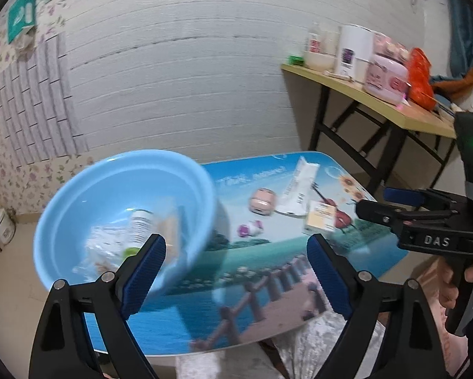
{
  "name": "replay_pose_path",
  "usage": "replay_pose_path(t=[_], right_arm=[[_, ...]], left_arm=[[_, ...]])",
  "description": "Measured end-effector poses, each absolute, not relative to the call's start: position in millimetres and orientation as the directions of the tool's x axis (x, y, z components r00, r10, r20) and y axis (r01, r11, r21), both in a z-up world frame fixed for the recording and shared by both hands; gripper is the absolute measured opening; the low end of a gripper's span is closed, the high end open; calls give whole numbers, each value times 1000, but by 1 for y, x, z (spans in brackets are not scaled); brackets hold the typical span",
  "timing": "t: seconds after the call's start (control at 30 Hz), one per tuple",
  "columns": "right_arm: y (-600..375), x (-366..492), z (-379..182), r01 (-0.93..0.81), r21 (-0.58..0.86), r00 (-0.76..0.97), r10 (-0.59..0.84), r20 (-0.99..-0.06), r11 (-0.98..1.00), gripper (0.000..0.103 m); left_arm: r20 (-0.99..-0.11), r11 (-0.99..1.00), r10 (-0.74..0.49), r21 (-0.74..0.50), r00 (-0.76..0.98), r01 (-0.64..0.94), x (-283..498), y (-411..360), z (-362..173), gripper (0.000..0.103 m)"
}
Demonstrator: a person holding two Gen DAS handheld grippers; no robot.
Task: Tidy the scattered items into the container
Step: 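Withdraw both tools from the basin back over the table, then reach for and grasp the 'Face' tissue pack with the right tool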
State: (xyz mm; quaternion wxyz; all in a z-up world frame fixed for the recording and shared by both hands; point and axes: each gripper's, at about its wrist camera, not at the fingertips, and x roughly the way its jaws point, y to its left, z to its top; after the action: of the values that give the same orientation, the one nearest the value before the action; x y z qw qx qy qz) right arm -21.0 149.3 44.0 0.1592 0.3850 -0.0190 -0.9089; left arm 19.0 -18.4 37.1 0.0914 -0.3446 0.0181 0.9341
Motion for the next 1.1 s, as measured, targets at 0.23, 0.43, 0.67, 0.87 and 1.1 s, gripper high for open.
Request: replay_pose_path(t=[0.23,0.43,0.67,0.87,1.1], right_arm=[[179,-8,30,242,157,-655,-281,-702,-957,77],[198,-6,16,206,170,-632,-264,-729,-964,77],[194,-10,7,232,172,-605,-280,-745,-957,77],[193,-14,0,240,170,-589,-282,-757,-956,77],[196,-18,-9,238,176,-576,-285,-766,-955,77]], left_arm=[[-650,-983,175,-69,-740,-172,29,10,16,95],[-676,-978,199,-87,-710,-191,29,30,0,96],[-693,-985,165,-72,-702,-159,23,31,-9,96],[-712,-989,143,-76,-687,-127,17,24,-21,96],[-727,-989,137,-69,-672,-127,5,24,-29,96]])
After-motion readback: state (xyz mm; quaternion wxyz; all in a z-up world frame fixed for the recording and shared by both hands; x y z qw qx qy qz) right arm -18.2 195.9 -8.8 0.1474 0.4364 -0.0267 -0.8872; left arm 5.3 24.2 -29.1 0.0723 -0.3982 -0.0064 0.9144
